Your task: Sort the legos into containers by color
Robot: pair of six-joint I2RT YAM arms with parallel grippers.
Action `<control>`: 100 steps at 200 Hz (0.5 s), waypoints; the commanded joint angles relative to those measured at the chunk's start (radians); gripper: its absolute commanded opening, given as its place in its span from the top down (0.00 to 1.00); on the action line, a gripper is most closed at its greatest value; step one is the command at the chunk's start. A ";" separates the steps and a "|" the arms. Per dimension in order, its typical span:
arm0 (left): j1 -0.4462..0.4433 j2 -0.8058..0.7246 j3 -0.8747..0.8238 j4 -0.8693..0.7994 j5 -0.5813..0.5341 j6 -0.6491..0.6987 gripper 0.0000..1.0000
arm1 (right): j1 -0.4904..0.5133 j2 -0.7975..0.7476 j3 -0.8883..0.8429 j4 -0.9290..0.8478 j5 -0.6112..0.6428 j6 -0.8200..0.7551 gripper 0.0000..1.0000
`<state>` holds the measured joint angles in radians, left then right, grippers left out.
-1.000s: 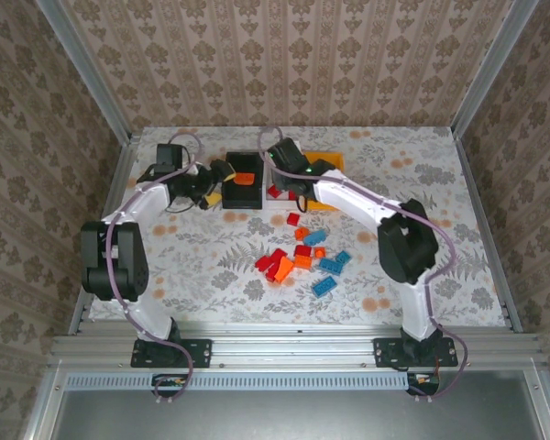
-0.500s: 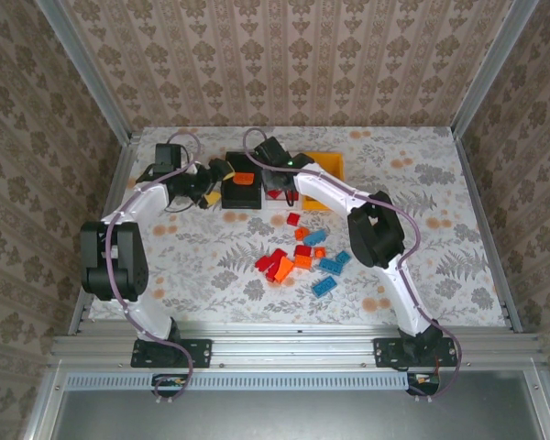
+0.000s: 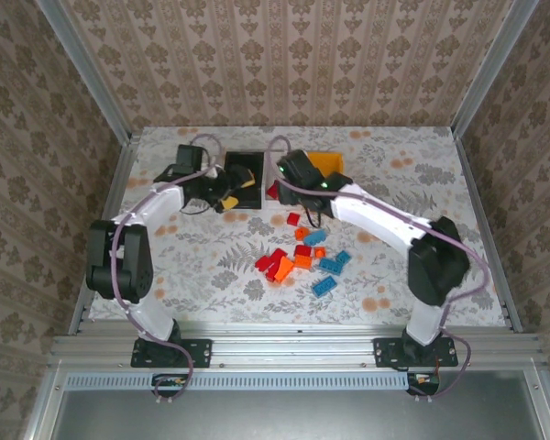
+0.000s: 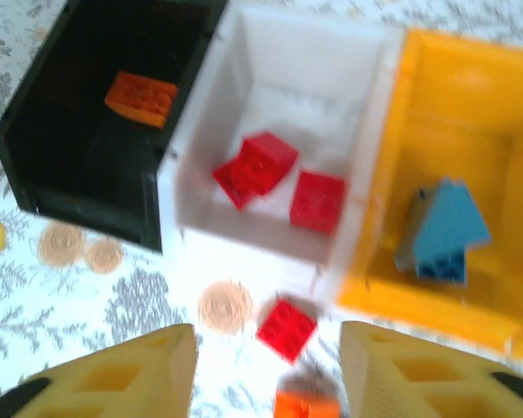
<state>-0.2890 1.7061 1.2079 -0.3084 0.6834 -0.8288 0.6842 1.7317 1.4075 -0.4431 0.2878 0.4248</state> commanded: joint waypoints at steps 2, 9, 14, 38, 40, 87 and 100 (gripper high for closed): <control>-0.086 -0.019 0.039 -0.049 -0.004 0.038 0.10 | 0.032 -0.080 -0.200 0.001 -0.026 0.098 0.56; -0.108 -0.019 0.037 -0.047 -0.004 0.037 0.10 | 0.050 -0.107 -0.247 -0.014 -0.023 0.097 0.55; -0.121 -0.019 0.036 -0.047 -0.002 0.036 0.10 | 0.062 -0.120 -0.276 -0.025 -0.032 0.092 0.54; -0.160 -0.015 0.040 -0.049 -0.001 0.041 0.10 | 0.109 -0.169 -0.352 -0.115 -0.064 0.095 0.44; -0.160 -0.016 0.041 -0.051 -0.001 0.041 0.10 | 0.112 -0.172 -0.355 -0.117 -0.073 0.104 0.44; -0.145 -0.006 0.053 -0.087 -0.034 0.068 0.11 | 0.276 -0.196 -0.454 0.057 -0.108 0.513 0.35; -0.134 -0.004 0.052 -0.087 -0.035 0.069 0.11 | 0.330 -0.150 -0.432 0.080 -0.079 0.593 0.35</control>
<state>-0.4442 1.7061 1.2346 -0.3630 0.6682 -0.7944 0.9344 1.5448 0.9642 -0.4511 0.1864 0.7727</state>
